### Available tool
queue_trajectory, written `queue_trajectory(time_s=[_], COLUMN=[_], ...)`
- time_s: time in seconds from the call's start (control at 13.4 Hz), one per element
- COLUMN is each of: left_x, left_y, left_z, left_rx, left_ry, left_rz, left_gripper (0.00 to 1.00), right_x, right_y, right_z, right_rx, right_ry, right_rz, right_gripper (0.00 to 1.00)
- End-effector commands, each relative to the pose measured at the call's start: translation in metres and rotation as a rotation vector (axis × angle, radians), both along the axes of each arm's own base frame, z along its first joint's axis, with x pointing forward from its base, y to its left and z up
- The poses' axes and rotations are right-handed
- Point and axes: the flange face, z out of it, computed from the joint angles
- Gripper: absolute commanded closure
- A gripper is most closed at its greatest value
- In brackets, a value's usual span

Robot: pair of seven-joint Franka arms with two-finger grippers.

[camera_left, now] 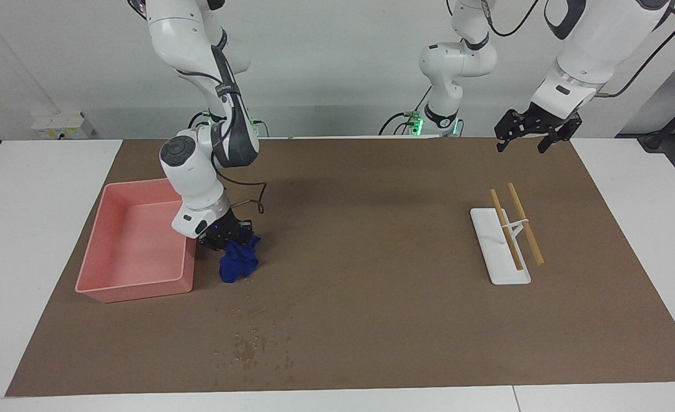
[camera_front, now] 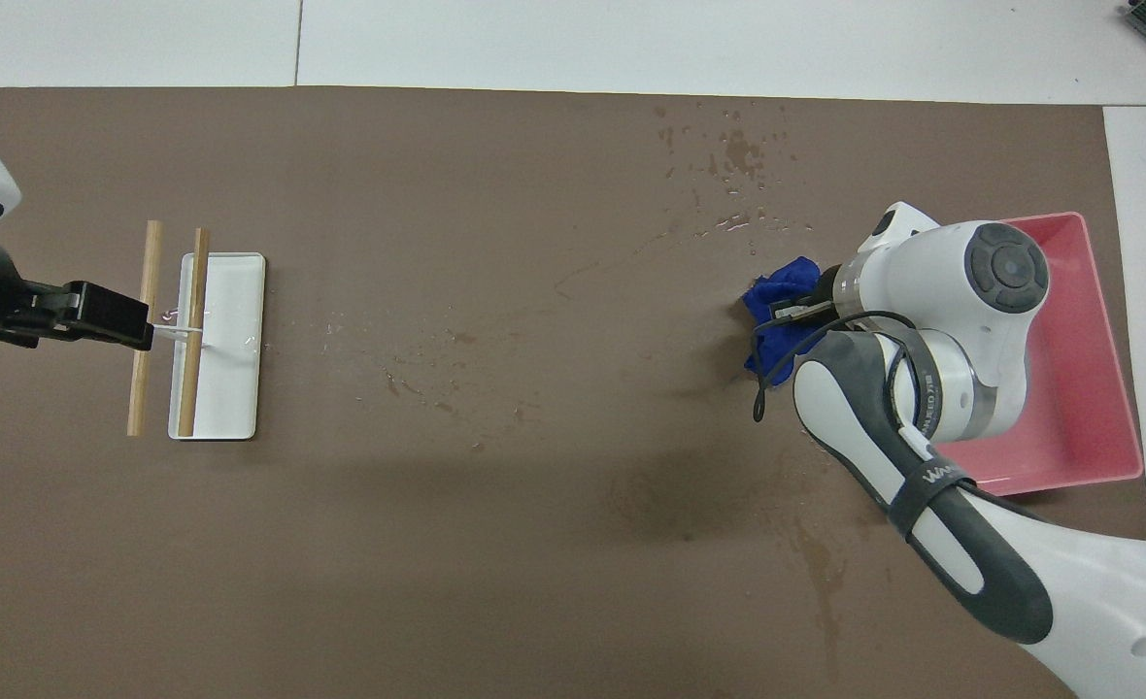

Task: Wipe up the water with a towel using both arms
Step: 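Wipe the towel over the water spill with the right gripper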

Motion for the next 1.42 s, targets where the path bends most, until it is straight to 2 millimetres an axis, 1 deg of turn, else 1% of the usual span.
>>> queue_trajectory(time_s=[0.0,0.15,0.22,0.3,0.37,0.45,0.6,0.75,0.97,1.12,1.2,1.27,1.35], left_x=[0.0,0.0,0.001,0.001,0.0,0.0,0.0,0.0,0.0,0.0,0.0,0.0,0.0], left_y=[-0.002,0.006,0.007,0.007,0.006,0.004,0.003,0.005,0.005,0.005,0.005,0.005,0.005], left_z=[-0.005,-0.006,-0.006,-0.006,-0.006,-0.006,-0.006,-0.006,-0.006,-0.006,-0.006,-0.006,-0.006], left_rx=[-0.001,-0.001,-0.001,-0.001,-0.001,-0.001,-0.001,-0.001,-0.001,-0.001,-0.001,-0.001,-0.001], left_ry=[-0.017,-0.011,-0.014,-0.013,-0.013,-0.013,-0.013,-0.013,-0.013,-0.013,-0.012,-0.013,-0.013], left_rz=[-0.023,-0.005,-0.002,-0.003,-0.005,-0.008,-0.011,-0.006,-0.006,-0.006,-0.005,-0.006,-0.006], left_gripper=[0.0,0.0,0.0,0.0,0.0,0.0,0.0,0.0,0.0,0.0,0.0,0.0,0.0], right_x=[0.032,0.047,0.055,0.058,0.053,0.046,0.024,0.01,-0.009,-0.022,-0.029,-0.035,-0.044], right_y=[0.013,0.029,0.036,0.039,0.051,0.046,0.037,0.037,0.035,0.034,0.031,0.022,0.019], right_z=[0.003,0.007,0.01,0.01,0.005,-0.009,-0.036,-0.039,-0.035,-0.028,-0.024,-0.018,-0.01], right_rx=[-0.004,0.006,0.011,0.017,0.021,0.015,0.0,-0.009,-0.021,-0.029,-0.032,-0.032,-0.034], right_ry=[-0.059,-0.089,-0.104,-0.106,-0.088,-0.049,0.037,0.126,0.28,0.363,0.407,0.452,0.492], right_rz=[0.033,0.05,0.056,0.054,0.065,0.064,0.064,0.074,0.085,0.092,0.098,0.093,0.093], right_gripper=[1.0,1.0,1.0,1.0,1.0,1.0,1.0,1.0,1.0,1.0,1.0,1.0,1.0])
